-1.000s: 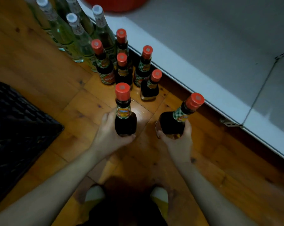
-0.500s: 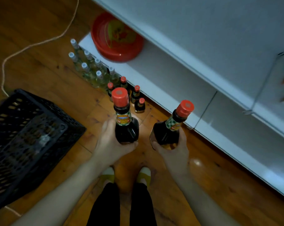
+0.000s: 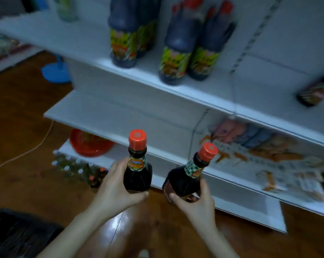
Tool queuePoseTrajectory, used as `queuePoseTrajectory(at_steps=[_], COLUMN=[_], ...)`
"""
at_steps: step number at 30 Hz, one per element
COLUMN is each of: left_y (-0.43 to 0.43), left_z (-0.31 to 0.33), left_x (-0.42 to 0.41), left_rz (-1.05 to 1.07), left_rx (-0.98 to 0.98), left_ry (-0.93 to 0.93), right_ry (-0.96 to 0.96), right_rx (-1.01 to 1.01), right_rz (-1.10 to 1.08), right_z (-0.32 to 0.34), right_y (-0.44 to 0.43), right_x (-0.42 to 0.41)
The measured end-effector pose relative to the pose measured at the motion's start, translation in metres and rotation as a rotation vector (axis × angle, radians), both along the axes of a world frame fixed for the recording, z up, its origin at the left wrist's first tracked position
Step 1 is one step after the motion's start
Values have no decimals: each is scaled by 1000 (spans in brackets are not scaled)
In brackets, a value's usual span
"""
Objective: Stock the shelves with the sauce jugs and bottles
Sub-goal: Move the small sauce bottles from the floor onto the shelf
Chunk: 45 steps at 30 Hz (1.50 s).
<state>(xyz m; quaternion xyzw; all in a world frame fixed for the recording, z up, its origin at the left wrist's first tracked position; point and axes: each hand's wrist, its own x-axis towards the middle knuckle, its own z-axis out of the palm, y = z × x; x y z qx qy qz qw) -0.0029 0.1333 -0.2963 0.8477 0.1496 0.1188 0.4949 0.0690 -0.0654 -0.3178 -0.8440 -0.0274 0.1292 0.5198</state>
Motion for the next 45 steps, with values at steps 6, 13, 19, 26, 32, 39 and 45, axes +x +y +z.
queuePoseTrajectory(at_steps=[6,13,19,26,32,39,45], left_y=[-60,-177,-309,-415,-472,-518,-550], left_z=[74,130,160,184,190,184,178], left_x=[26,77,137,190,254,353,422], left_rz=[-254,-454,-539,-670,-736,-773,-778], left_rx=[14,22,-32,19,55,50,94], left_ry=[-83,-224,-302,-349,-337,-308,-291], right_ry=[-213,-330,-411,-491,-503,-506,-518], right_rx=[110,129,86,8,18,-5,7], right_rz=[-157,-272,-375,-497,-572,-618,-664], right_z=[77,138,164,184,184,174,172], right_y=[-74,-194,-322,-438,-497,-542,-576], right_x=[-12,-8,24,61,119,207,267])
